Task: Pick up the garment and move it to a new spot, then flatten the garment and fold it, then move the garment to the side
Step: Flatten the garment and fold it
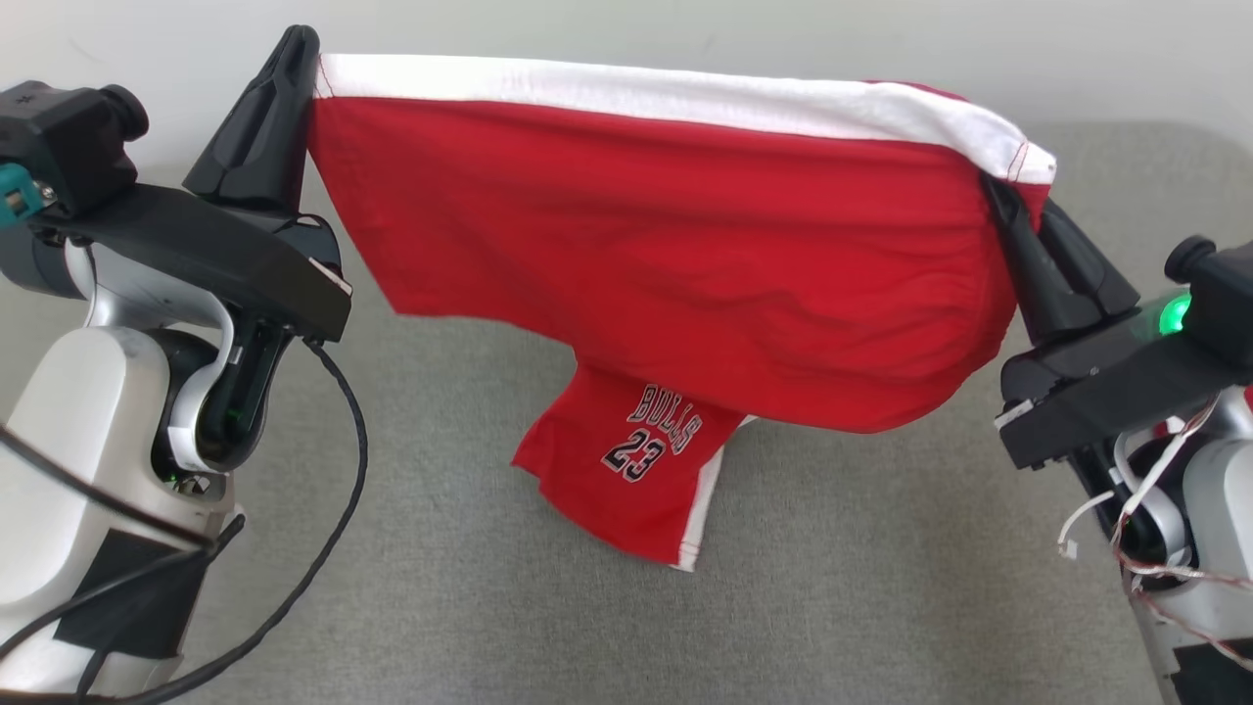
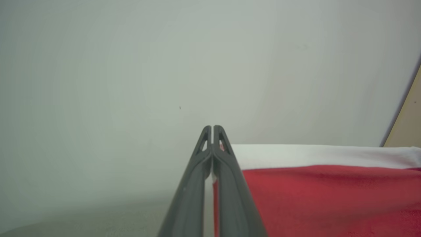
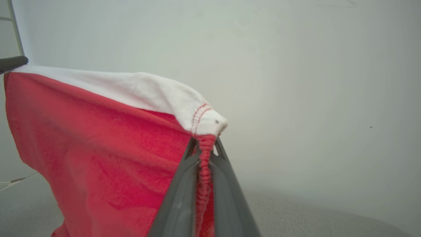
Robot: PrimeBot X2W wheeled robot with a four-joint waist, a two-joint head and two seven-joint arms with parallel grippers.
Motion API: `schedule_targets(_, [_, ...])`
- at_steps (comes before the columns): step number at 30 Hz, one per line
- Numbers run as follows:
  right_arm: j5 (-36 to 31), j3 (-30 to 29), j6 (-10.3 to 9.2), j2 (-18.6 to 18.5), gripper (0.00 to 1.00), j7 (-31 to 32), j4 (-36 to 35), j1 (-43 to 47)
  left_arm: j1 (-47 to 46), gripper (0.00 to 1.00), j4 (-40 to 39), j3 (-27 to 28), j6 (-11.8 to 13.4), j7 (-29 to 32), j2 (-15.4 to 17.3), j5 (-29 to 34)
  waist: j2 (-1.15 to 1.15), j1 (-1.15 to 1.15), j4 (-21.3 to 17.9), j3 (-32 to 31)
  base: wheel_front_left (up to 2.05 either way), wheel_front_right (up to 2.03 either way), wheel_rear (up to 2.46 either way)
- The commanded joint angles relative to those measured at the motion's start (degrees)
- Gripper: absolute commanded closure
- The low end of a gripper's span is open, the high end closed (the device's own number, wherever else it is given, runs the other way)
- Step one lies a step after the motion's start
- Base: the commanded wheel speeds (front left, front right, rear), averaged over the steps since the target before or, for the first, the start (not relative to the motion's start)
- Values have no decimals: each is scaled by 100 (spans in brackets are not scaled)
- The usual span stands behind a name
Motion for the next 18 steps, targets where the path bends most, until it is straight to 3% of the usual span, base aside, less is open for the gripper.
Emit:
schedule_targets(1, [84, -32, -4, -74, 100, 24, 43, -87, 75, 100, -86, 35, 49, 24, 67, 41, 0, 0, 48, -335, 0, 0, 0])
schedule_targets(5, [242, 37, -4, -113, 100, 99, 299, -271, 52, 100, -231, 1, 136, 259, 96, -10, 0, 0, 54, -497, 0, 0, 0])
schedule_targets(9, [409, 221, -4, -140, 100, 161, 877, -700, -145, 100, 36, -109, 21, 572, 2, -186, 0, 0, 42, -512, 0, 0, 0])
schedule_targets(18, [737, 760, -4, -37, 100, -85, 3026, -2566, -1464, 100, 1953, -171, -423, 911, -346, -467, 0, 0, -39, -71, 0, 0, 0])
